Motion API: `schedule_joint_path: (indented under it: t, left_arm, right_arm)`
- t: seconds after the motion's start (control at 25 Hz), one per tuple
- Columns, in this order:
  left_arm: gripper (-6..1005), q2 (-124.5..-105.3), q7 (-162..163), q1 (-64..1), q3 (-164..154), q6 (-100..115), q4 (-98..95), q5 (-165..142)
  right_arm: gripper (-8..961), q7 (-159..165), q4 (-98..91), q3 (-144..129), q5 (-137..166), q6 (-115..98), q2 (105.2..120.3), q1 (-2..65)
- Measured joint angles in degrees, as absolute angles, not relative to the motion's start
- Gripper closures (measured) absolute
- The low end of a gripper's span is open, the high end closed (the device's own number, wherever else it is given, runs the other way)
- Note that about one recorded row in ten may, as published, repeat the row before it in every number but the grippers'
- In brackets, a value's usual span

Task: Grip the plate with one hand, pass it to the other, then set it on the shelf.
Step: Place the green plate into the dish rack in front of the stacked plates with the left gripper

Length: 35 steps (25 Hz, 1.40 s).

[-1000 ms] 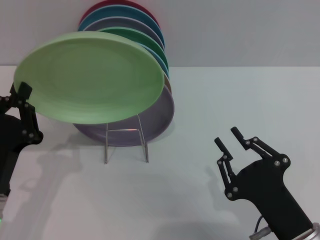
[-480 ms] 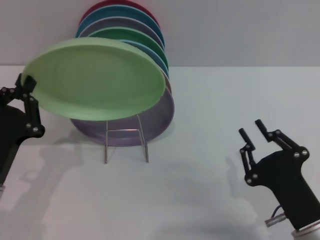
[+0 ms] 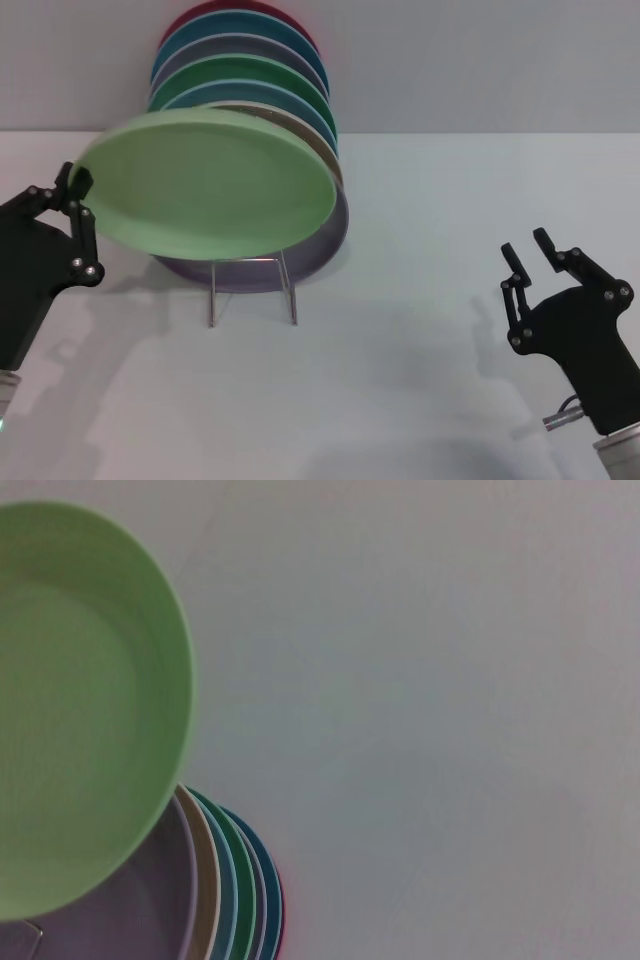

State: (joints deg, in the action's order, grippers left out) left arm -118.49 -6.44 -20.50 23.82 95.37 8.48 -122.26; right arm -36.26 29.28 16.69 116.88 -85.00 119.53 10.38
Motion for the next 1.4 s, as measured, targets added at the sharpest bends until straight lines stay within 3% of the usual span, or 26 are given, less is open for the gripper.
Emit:
schedule_joint_path:
  t: [1.4]
  left_arm:
    - [907,-118.65,-10.20,-22.84,19.86,83.87,8.96,-122.25]
  right_arm:
    - [700,-35.93,27.94,17.58,116.10,-83.46,119.53,11.47]
